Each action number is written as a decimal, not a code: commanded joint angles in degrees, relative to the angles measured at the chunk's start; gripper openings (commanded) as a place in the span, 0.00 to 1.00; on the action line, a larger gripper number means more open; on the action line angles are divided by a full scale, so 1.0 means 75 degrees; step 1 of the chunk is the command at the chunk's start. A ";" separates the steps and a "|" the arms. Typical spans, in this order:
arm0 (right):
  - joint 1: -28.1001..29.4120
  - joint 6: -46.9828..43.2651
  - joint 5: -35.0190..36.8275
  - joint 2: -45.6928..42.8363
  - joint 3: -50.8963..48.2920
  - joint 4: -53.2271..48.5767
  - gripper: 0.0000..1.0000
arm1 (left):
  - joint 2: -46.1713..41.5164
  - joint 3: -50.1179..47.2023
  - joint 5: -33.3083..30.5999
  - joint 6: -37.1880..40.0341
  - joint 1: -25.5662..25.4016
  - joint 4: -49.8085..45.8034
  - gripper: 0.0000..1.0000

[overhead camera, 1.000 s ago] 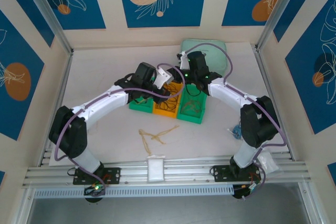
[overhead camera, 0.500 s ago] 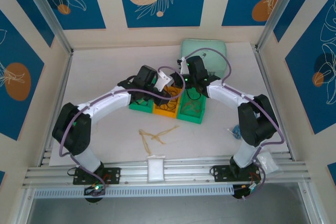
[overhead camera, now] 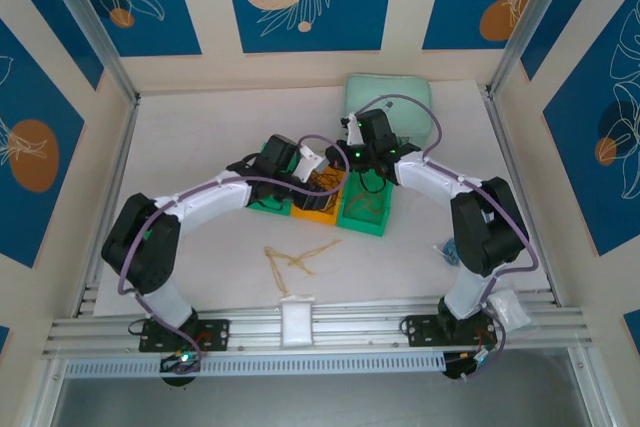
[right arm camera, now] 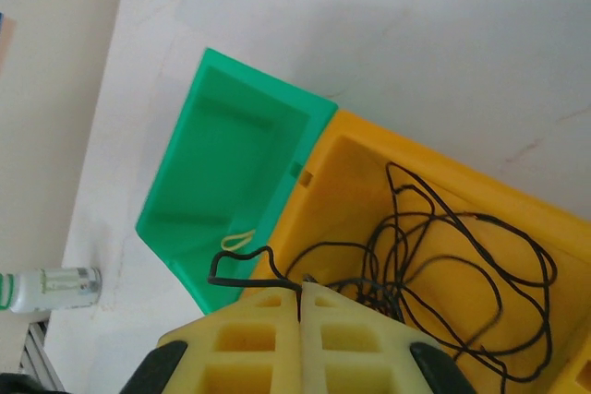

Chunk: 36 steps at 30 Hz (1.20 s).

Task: Untangle the cables

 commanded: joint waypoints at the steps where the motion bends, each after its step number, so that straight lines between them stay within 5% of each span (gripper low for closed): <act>1: 0.0064 -0.0444 0.0126 0.0090 0.0299 -0.0651 0.00 | -0.0916 -0.0045 -0.0255 -0.0312 0.0148 0.0003 0.36; 13: 0.0576 -0.2123 0.1906 0.0186 0.1009 -0.2559 0.04 | -0.3426 -0.0311 -0.1295 -0.0748 0.0740 -0.1491 0.40; 18: 0.0699 -0.2489 0.2708 0.0433 0.1633 -0.3432 0.15 | -0.4162 -0.1062 -0.1477 -0.1007 0.0895 -0.1666 0.41; 26: 0.0649 -0.2501 0.2511 -0.0232 0.1384 -0.3453 0.17 | -0.4788 -0.1910 -0.1453 -0.1283 0.0983 -0.1982 0.39; 29: 0.0772 -0.2906 0.1710 -0.0837 0.0912 -0.3317 0.16 | -0.4951 -0.2256 -0.1266 -0.1534 0.0978 -0.1983 0.37; 33: 0.1306 -0.3803 0.0392 -0.1685 0.0046 -0.3542 0.16 | -0.5261 -0.2908 -0.1210 -0.1855 0.0983 -0.1904 0.37; 36: 0.2029 -0.4215 0.0525 -0.2056 -0.0493 -0.3875 0.16 | -0.5425 -0.3336 -0.1164 -0.2075 0.0990 -0.1861 0.37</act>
